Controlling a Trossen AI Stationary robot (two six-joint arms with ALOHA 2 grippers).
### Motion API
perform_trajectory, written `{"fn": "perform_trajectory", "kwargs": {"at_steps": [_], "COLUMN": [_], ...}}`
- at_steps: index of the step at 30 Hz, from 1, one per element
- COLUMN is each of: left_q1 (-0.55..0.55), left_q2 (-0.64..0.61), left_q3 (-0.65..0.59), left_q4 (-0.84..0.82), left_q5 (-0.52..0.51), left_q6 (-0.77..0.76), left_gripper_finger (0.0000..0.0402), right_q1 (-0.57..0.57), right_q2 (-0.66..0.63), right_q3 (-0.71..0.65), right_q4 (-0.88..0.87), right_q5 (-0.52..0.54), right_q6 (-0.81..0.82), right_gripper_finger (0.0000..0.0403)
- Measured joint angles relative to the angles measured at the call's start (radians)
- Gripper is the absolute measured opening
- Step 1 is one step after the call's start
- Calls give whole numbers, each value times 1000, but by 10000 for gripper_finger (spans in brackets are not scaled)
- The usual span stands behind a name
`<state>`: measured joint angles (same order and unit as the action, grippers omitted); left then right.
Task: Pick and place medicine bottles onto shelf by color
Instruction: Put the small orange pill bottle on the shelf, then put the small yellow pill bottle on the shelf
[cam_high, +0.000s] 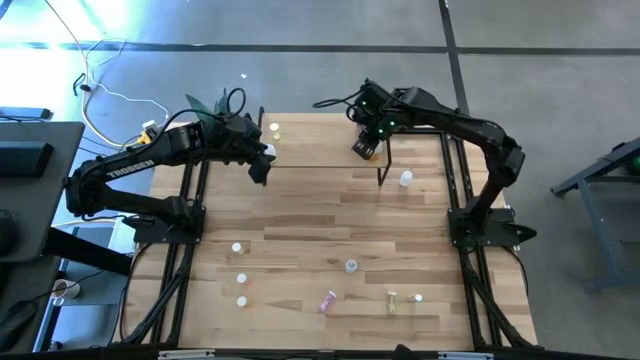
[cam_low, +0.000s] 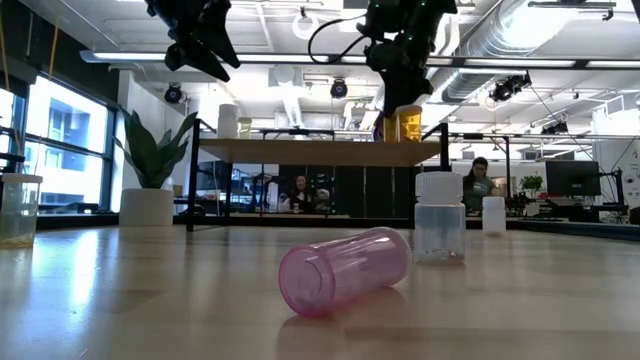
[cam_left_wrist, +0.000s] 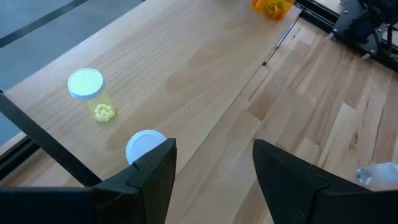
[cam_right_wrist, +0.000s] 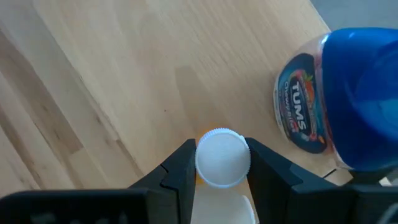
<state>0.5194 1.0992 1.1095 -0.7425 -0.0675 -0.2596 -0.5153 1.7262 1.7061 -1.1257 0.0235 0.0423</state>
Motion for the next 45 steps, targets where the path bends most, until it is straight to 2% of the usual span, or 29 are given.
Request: {"fn": "perform_trajectory", "kwargs": {"at_steps": [24, 36, 45], "left_q1": [-1, -1, -30], "left_q2": [0, 0, 0], "left_q3": [0, 0, 0], "left_q4": [-2, -24, -74], "left_q5": [4, 5, 57], "left_q6": [1, 1, -27], "left_gripper_finger": [200, 200, 200], "right_q1": [13, 12, 12], "right_q2": [34, 32, -6], "right_q3": [7, 7, 8], "right_q4": [22, 34, 62], "right_q5": [27, 27, 28], "right_q6": [28, 28, 28], "right_gripper_finger": [111, 188, 197]}}
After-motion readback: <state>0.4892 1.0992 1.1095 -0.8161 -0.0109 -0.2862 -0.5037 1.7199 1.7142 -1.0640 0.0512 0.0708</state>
